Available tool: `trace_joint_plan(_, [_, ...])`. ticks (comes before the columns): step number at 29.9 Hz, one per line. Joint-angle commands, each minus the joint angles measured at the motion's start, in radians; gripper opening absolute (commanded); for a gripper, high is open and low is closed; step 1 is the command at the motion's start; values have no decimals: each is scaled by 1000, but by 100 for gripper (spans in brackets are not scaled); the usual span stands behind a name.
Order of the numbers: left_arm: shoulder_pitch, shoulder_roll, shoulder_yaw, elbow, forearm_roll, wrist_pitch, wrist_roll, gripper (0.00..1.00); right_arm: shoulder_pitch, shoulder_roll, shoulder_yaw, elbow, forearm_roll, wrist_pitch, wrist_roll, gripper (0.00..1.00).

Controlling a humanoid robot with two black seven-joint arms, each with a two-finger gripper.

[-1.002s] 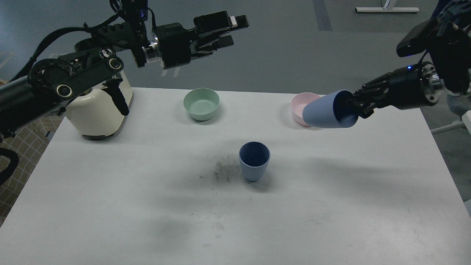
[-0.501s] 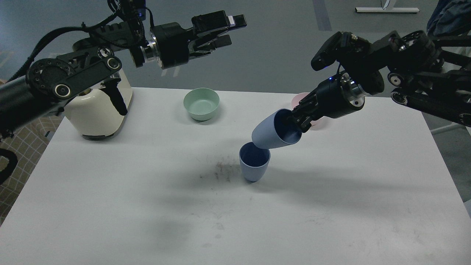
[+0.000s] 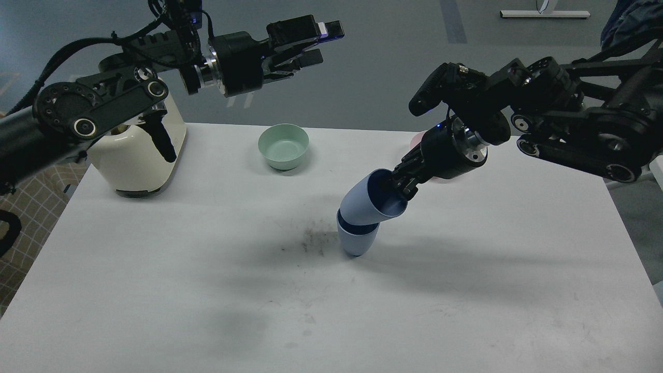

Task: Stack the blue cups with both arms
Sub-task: 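Tilt and lower the held cup into the center blue cup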

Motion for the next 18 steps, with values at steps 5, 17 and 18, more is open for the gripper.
trace_joint_plan(5, [2,0,-2,1,-1,0,-1,96,0,17,-22,-6,0,0,0,0])
trace_joint_plan(17, [2,2,-2,1,-1,0,-1,96,-2,17,-26,-6,0,0,0,0])
trace_joint_plan(18, [2,2,-3,0,-1,0,-1,96,-2,17,-26,-6,0,0,0,0])
